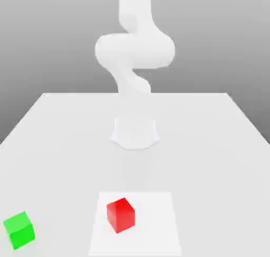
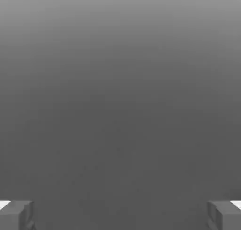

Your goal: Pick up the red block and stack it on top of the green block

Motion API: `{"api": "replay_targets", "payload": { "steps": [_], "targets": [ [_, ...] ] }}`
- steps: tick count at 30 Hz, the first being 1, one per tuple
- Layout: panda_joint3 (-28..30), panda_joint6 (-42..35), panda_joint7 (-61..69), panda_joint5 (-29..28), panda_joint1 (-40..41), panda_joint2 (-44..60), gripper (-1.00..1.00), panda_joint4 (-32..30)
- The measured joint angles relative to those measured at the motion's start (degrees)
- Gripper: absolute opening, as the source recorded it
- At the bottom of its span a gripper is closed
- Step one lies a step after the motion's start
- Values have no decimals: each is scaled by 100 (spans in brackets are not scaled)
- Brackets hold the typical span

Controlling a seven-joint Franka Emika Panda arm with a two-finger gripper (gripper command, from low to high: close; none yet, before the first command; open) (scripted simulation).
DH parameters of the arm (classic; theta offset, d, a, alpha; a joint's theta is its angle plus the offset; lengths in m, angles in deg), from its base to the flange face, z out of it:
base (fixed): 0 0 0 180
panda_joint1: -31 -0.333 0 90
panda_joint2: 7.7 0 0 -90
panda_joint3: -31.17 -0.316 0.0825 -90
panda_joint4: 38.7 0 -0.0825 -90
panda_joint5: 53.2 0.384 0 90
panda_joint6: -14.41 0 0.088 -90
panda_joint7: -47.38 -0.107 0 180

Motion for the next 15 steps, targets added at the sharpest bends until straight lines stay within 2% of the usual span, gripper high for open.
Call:
{"api": "replay_targets", "payload": {
  "steps": [15],
  "targets": [
    [740,1671,2321,38,-430,3152,0,-1428]
  ]
}}
